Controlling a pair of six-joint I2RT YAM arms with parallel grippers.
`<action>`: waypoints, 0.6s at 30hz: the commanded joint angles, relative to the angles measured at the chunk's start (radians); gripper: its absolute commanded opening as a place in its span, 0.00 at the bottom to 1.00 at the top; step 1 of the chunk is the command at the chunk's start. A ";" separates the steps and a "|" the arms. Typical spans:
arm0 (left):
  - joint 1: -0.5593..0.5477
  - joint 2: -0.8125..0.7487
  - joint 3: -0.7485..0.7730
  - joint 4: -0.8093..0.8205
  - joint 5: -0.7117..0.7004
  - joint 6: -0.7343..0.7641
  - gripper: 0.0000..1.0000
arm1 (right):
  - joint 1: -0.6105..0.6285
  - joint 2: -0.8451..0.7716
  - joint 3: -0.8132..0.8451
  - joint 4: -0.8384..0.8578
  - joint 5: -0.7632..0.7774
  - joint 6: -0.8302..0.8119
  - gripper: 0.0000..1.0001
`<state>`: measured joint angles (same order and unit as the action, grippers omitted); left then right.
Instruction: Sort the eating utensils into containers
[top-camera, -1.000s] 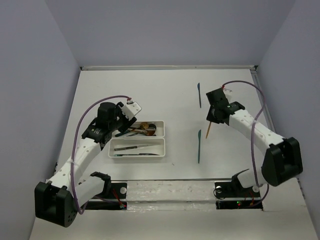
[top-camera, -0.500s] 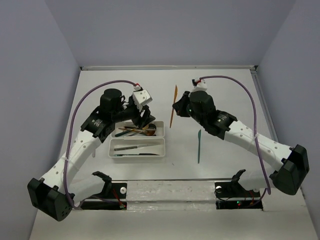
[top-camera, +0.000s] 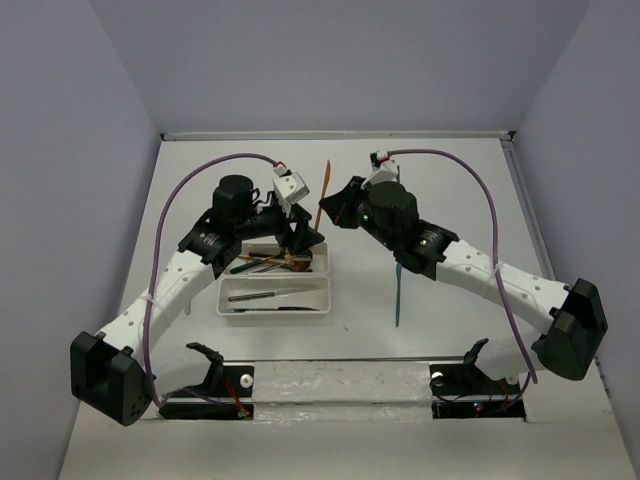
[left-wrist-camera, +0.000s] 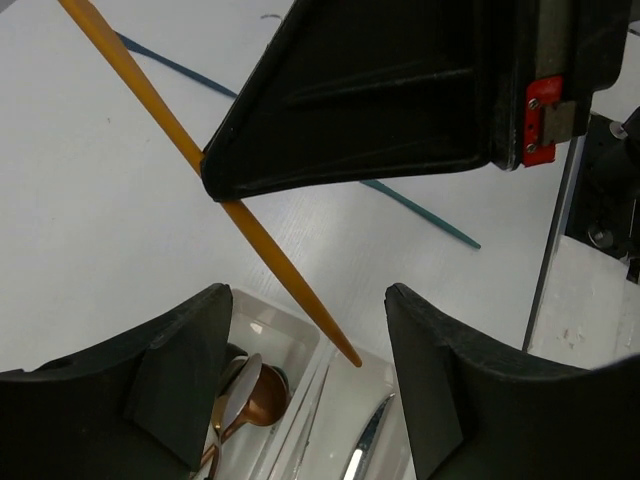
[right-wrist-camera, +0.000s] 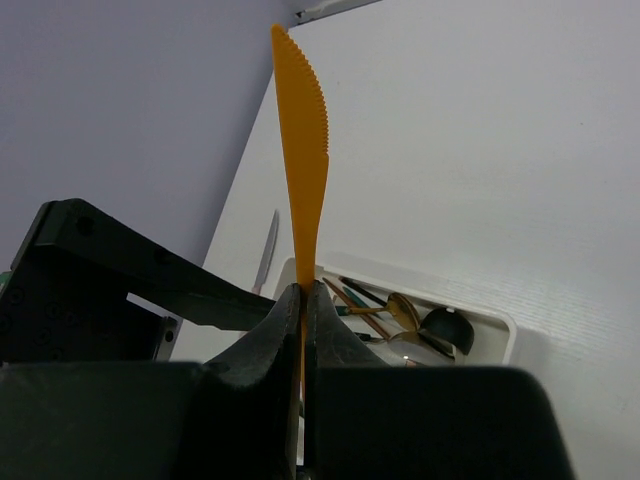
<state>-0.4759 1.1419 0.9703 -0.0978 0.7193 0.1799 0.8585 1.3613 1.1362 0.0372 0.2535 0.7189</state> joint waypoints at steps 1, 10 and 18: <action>-0.004 -0.036 -0.028 0.153 0.023 -0.046 0.73 | 0.019 0.010 0.040 0.085 -0.011 0.024 0.00; -0.004 0.027 -0.024 0.144 -0.047 -0.060 0.49 | 0.037 0.018 0.046 0.109 -0.031 0.034 0.00; 0.003 0.002 -0.033 0.123 -0.155 -0.043 0.00 | 0.037 0.038 0.016 0.105 -0.062 0.043 0.00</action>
<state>-0.4629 1.1805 0.9421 0.0105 0.6037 0.1181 0.8848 1.3888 1.1362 0.0780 0.2161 0.7456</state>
